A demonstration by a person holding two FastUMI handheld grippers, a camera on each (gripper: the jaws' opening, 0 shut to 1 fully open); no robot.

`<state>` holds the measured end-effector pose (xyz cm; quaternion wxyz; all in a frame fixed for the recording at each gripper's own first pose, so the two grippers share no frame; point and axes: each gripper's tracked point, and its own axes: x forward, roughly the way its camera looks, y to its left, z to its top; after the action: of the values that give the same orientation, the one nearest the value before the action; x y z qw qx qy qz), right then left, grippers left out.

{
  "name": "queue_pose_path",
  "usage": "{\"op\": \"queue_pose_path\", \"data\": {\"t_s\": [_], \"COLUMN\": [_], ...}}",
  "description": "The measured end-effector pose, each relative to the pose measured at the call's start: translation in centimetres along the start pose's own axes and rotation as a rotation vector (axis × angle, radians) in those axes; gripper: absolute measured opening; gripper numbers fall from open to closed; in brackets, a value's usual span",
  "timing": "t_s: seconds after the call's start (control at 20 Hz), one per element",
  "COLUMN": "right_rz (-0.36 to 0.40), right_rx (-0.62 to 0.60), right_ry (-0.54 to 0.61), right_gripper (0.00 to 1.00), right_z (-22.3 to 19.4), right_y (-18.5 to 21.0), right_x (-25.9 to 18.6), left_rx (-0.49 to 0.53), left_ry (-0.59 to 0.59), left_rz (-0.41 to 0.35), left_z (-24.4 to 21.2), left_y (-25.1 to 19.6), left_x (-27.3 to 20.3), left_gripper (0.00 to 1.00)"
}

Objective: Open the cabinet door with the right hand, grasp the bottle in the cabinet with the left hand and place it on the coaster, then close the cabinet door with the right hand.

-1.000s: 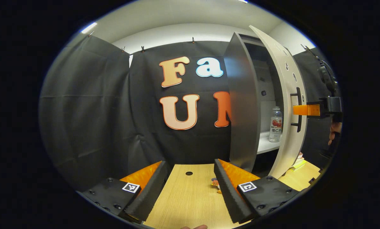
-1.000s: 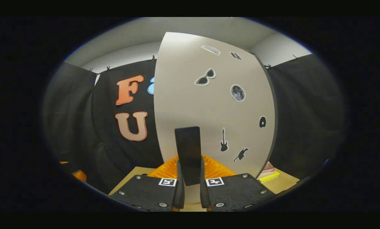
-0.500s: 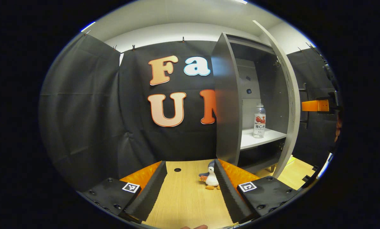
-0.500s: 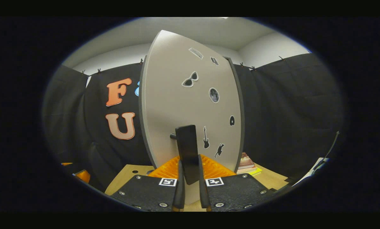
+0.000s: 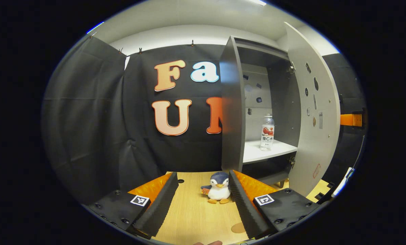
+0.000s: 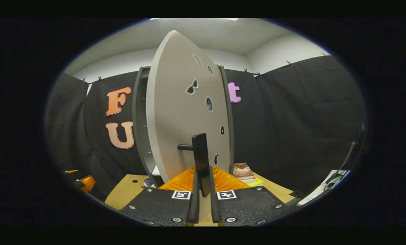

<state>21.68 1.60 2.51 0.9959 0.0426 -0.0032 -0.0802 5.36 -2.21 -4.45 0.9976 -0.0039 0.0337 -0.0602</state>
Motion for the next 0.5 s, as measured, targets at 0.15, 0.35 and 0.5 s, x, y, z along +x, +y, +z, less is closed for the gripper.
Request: {"op": "queue_pose_path", "data": {"t_s": [0.15, 0.35, 0.5], "right_rz": [-0.014, 0.010, 0.036], "right_rx": [-0.010, -0.046, -0.035], "right_ry": [-0.014, -0.001, -0.003], "right_gripper": [0.14, 0.07, 0.05], "right_z": [0.2, 0.1, 0.3], "right_y": [-1.1, -2.6, -3.2], "right_x": [0.1, -0.3, 0.1], "left_rx": [0.000, -0.002, 0.005], "left_ry": [-0.001, 0.001, 0.005], "left_rz": [-0.014, -0.008, -0.005], "left_z": [0.4, 0.6, 0.6], "left_y": [-3.9, -8.5, -11.6], "left_x": [-0.5, -1.4, -2.2], "left_gripper": [0.94, 0.94, 0.94]}}
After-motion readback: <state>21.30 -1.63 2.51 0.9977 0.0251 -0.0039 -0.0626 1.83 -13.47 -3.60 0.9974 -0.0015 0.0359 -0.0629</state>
